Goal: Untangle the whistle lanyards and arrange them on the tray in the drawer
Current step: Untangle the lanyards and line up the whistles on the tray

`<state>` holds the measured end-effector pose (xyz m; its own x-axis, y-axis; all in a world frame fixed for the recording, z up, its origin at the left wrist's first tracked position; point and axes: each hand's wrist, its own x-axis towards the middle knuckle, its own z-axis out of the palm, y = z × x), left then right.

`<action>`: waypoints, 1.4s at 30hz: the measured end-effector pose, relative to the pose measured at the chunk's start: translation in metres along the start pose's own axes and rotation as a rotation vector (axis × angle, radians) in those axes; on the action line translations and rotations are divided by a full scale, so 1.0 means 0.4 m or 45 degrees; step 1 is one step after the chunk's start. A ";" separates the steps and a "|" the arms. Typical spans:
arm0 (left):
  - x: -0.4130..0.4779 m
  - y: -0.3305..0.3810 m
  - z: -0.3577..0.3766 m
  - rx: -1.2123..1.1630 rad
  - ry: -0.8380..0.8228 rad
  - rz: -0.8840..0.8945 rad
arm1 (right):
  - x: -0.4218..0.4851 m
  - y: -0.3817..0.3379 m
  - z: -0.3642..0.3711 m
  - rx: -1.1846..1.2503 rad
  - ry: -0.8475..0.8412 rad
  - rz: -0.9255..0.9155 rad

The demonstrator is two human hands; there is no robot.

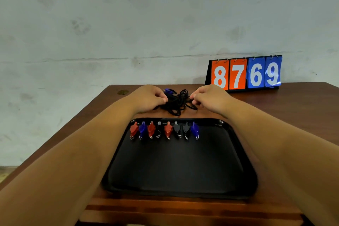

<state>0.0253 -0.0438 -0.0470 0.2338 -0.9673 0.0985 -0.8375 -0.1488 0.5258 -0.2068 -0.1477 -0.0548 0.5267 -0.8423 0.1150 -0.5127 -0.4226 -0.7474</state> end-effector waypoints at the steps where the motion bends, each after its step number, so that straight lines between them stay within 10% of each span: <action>1: 0.014 -0.010 -0.004 0.007 0.004 0.003 | 0.016 0.002 0.000 0.011 0.004 0.000; 28: 0.277 -0.372 0.038 0.003 -0.039 0.084 | 0.540 0.037 0.222 -0.505 -0.368 -0.223; 42: 0.272 -0.377 0.054 -0.127 0.027 0.052 | 0.525 0.074 0.209 -0.240 -0.009 -0.165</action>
<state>0.1664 -0.1309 -0.1337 0.2117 -0.9674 0.1387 -0.7934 -0.0872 0.6025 -0.0546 -0.3092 -0.1074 0.6012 -0.7744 0.1970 -0.5573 -0.5830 -0.5912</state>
